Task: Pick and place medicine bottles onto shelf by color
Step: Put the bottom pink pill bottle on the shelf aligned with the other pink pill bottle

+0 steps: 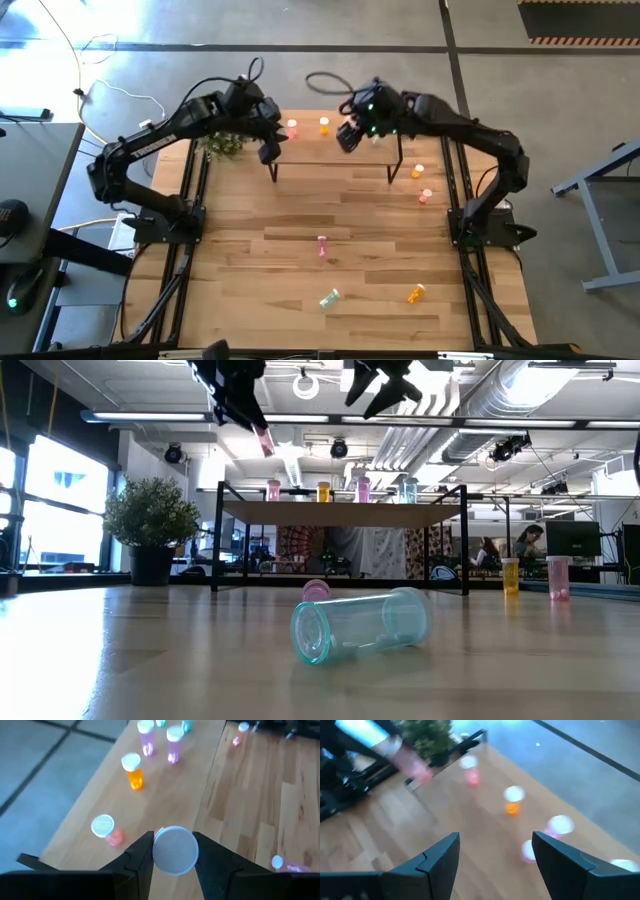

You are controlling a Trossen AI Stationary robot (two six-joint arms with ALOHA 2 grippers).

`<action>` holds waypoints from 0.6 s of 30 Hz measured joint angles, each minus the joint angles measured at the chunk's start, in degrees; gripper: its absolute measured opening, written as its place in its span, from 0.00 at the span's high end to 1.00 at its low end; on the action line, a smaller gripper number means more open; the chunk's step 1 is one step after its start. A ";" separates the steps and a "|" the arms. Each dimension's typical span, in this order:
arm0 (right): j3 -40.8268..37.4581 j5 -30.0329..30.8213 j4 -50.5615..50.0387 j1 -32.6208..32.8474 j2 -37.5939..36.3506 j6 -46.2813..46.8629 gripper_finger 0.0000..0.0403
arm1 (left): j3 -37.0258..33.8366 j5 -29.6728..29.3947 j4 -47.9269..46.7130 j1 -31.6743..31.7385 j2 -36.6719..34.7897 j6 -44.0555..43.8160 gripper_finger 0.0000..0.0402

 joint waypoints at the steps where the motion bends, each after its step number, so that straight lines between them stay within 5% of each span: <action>1: 0.97 -0.01 -0.99 -0.75 0.00 -0.01 0.40 | 0.32 0.00 -0.10 -0.14 0.81 -0.38 0.71; 18: 4.30 -1.12 -9.18 -9.77 0.00 -6.52 0.41 | 0.72 -4.30 -2.85 -0.53 11.28 -2.90 0.71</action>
